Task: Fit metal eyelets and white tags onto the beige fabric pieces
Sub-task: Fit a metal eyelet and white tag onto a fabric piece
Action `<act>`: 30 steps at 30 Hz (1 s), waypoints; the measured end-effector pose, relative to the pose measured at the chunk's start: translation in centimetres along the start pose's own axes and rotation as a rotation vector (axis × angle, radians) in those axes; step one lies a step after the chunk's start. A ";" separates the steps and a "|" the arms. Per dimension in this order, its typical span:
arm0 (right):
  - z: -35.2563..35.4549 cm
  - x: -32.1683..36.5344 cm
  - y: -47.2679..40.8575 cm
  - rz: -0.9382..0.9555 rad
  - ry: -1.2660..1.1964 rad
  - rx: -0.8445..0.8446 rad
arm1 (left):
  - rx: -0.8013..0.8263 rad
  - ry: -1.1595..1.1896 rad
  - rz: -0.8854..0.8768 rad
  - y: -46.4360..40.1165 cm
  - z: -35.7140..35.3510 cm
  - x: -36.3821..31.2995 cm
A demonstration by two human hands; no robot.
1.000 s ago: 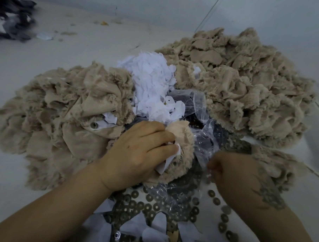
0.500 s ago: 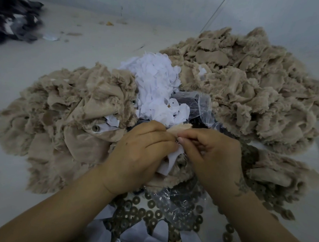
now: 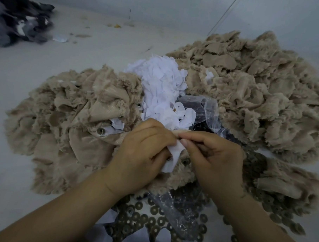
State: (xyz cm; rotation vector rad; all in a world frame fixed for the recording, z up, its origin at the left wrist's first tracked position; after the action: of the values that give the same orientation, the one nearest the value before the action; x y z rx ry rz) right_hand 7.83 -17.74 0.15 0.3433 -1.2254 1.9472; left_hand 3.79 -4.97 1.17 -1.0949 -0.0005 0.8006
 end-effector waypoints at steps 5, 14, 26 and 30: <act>0.1 -0.1 0.2 0.042 -0.031 0.022 | -0.016 0.017 0.121 0.3 -0.2 1.5; -0.1 -0.7 0.3 0.037 -0.021 0.014 | 0.132 -0.004 0.080 -0.3 -1.8 0.7; 0.6 -1.9 0.2 -0.100 -0.089 -0.015 | 0.030 -0.051 0.059 -1.7 -0.8 1.0; 2.1 -3.3 -1.0 -0.219 0.091 0.037 | -0.051 -0.033 0.175 -1.8 0.7 2.6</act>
State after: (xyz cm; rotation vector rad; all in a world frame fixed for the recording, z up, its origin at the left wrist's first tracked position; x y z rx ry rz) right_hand 10.39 -20.86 -0.17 0.3867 -1.0484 1.7788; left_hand 6.43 -3.26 1.92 -1.1407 0.0481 0.9802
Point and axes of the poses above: each hand's wrist, its own y-axis away from the middle knuckle, its own z-axis out of the back of the hand, x = y × z, the point moved 10 cm from there along -y, towards the middle knuckle, and after that the axes turned 10 degrees about y, right-handed, at the moved point
